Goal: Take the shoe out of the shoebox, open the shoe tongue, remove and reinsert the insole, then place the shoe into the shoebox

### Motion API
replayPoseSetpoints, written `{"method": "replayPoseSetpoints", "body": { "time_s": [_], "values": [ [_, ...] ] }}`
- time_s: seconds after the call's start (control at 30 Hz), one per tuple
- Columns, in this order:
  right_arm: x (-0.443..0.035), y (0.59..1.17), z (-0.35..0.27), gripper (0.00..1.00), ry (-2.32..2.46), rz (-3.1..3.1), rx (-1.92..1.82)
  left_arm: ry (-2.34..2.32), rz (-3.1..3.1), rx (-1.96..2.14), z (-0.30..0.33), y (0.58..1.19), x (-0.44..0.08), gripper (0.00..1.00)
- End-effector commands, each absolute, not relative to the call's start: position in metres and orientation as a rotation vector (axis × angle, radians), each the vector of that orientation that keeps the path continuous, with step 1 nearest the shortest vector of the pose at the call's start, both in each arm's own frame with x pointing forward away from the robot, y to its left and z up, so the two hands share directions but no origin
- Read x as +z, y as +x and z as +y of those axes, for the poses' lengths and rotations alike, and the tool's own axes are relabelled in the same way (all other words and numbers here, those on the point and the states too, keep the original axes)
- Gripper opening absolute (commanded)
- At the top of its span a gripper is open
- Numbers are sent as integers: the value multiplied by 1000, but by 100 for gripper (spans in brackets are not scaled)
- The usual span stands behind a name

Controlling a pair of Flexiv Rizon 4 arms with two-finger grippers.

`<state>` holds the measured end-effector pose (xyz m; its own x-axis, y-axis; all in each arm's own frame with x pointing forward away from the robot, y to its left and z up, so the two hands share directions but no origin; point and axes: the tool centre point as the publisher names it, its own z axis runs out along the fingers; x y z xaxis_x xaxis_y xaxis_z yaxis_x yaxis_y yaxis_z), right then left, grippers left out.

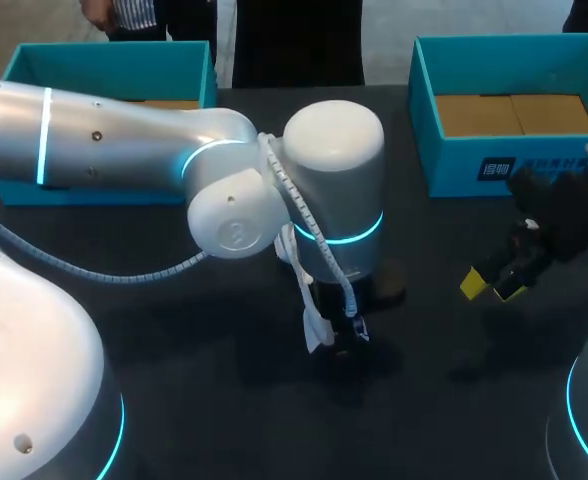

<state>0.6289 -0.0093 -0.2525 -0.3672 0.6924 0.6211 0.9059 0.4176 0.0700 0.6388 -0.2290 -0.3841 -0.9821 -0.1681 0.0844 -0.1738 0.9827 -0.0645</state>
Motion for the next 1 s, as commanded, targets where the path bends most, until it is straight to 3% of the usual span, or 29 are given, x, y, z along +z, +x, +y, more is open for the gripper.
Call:
{"method": "replayPoseSetpoints", "body": {
  "time_s": [0.03, 1.0],
  "values": [
    [-253, 628, -9, 100, -1354, -2170, -555, 229, -3057, 121, -218, 643, -365, 0],
    [-253, 628, -9, 100, -1354, -2170, -555, -149, -2946, 80, -147, 712, -241, 0]
  ]
}}
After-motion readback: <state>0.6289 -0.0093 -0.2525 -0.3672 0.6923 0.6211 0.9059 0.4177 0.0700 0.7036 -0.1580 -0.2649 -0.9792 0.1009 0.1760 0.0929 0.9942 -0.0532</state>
